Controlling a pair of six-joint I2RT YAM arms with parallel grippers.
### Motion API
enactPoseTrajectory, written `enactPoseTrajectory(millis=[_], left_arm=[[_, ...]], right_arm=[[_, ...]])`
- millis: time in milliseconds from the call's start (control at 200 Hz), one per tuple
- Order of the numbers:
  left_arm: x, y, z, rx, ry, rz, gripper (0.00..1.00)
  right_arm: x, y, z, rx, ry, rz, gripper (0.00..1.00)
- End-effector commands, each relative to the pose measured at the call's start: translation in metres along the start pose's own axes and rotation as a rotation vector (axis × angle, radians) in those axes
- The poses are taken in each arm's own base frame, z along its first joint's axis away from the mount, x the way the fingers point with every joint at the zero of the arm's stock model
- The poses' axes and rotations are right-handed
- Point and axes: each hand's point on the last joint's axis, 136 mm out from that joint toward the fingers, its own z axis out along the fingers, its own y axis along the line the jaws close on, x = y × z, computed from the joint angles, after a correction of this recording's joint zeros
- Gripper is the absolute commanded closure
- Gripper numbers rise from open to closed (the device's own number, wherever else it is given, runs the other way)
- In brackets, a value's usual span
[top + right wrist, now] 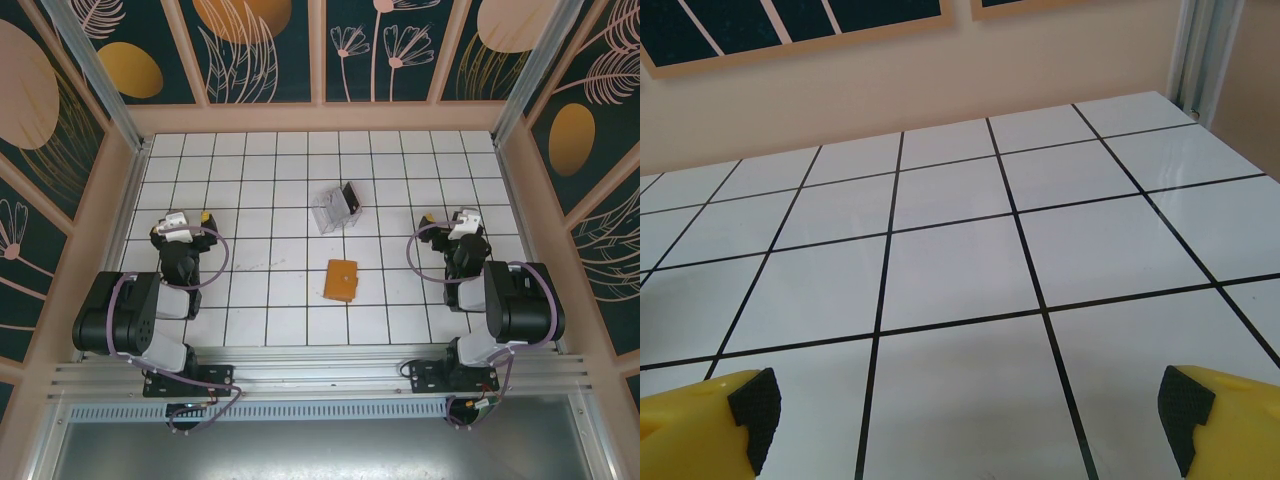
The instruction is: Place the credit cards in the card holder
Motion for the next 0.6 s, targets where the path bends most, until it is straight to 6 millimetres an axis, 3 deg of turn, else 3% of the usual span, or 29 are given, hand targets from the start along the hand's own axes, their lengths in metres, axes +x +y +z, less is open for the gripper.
enactPoseTrajectory(millis=[0, 140, 245, 360, 425, 490, 596], left_arm=[[-0.006, -0.001, 0.003, 0.006, -0.018, 0.007, 0.01], [-0.011, -0.001, 0.004, 0.003, -0.016, 0.008, 0.01], [-0.022, 0.006, 0.009, -0.057, 0.029, -0.014, 0.01], [-0.029, 0.008, 0.013, -0.101, 0.15, -0.108, 0.01], [-0.032, 0.006, 0.012, -0.113, 0.197, -0.196, 0.01], [-0.033, -0.002, 0.008, -0.084, 0.263, -0.288, 0.01], [-0.027, -0.04, -0.005, 0.111, 0.383, -0.365, 0.01]], right_arm=[[-0.011, 0.002, 0.003, -0.018, -0.031, -0.017, 0.01], [-0.012, 0.004, 0.003, -0.021, -0.029, -0.023, 0.01], [-0.027, 0.01, 0.006, 0.003, 0.018, -0.031, 0.01], [-0.047, 0.013, 0.003, -0.008, 0.056, 0.108, 0.01], [-0.047, 0.012, 0.004, 0.016, 0.1, 0.247, 0.03], [-0.038, 0.032, 0.006, -0.065, 0.212, 0.302, 0.08], [-0.018, 0.083, 0.0, -0.188, 0.412, 0.256, 0.12]])
